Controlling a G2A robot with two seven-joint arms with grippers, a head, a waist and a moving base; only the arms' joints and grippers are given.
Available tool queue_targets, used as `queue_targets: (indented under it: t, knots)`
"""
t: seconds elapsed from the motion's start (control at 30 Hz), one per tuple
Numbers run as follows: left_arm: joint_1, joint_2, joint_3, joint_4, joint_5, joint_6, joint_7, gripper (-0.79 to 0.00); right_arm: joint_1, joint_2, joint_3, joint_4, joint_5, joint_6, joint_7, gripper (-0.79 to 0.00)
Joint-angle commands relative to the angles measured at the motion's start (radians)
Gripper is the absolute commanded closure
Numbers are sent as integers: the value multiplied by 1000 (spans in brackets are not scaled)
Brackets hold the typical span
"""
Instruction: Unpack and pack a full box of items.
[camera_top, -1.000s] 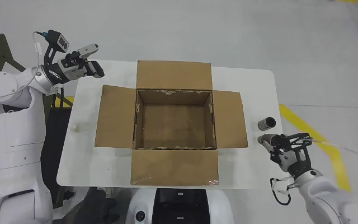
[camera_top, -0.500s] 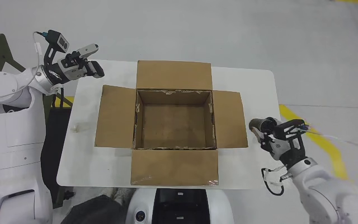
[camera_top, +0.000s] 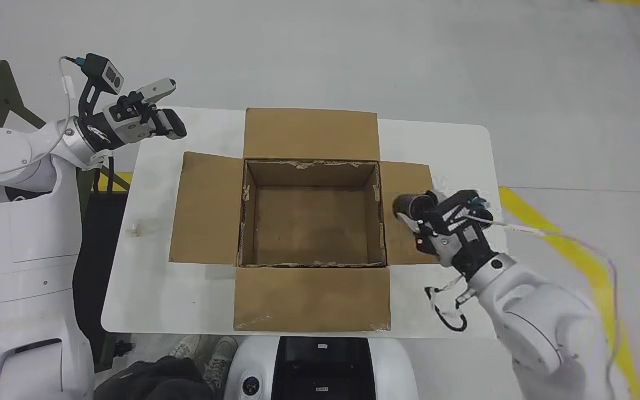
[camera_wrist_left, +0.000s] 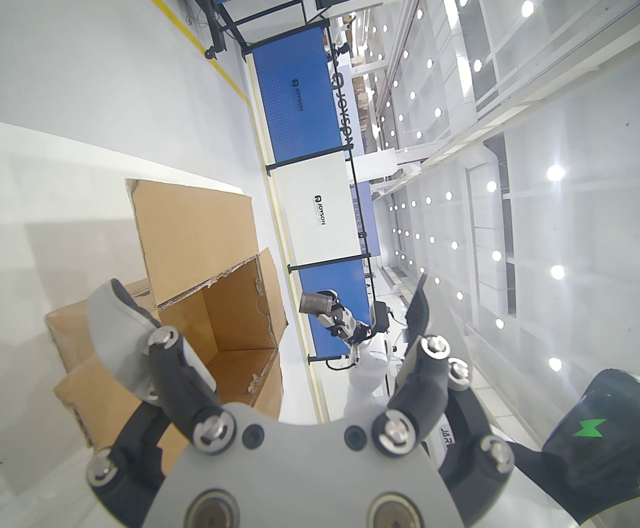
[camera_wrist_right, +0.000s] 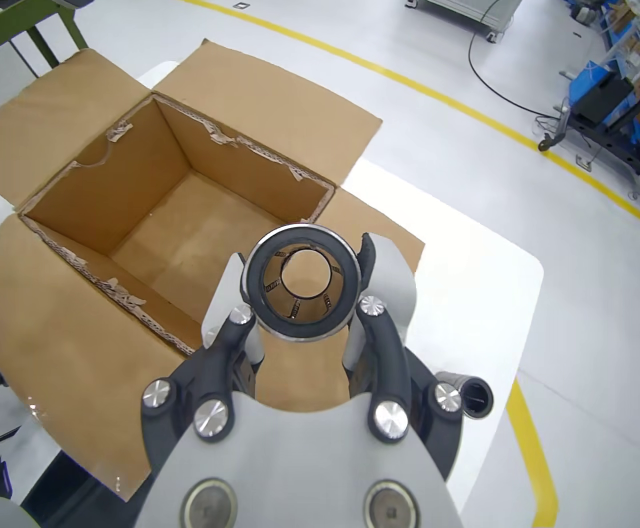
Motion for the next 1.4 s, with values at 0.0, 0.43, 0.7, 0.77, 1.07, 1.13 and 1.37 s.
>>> queue_targets:
  t: [0.0, 0.43, 0.7, 0.77, 1.07, 1.13, 1.37]
  knots:
    - [0, 0, 0, 0, 0, 0, 0, -785, 38, -3, -41, 15, 0, 7, 17, 0]
    - [0, 0, 0, 0, 0, 0, 0, -785, 343, -43, -375, 169, -21, 12, 134, 0]
    - [0, 0, 0, 0, 0, 0, 0, -785, 547, -93, -564, 325, -2, 42, 179, 0]
    - [0, 0, 0, 0, 0, 0, 0, -785, 593, -107, -604, 365, 8, 54, 182, 0]
    - [0, 0, 0, 0, 0, 0, 0, -785, 763, -175, -745, 569, 78, 67, 209, 0]
    - [0, 0, 0, 0, 0, 0, 0, -785, 795, -191, -773, 613, 93, 63, 213, 0]
    - [0, 0, 0, 0, 0, 0, 0, -785, 869, -244, -840, 769, 175, 59, 187, 0]
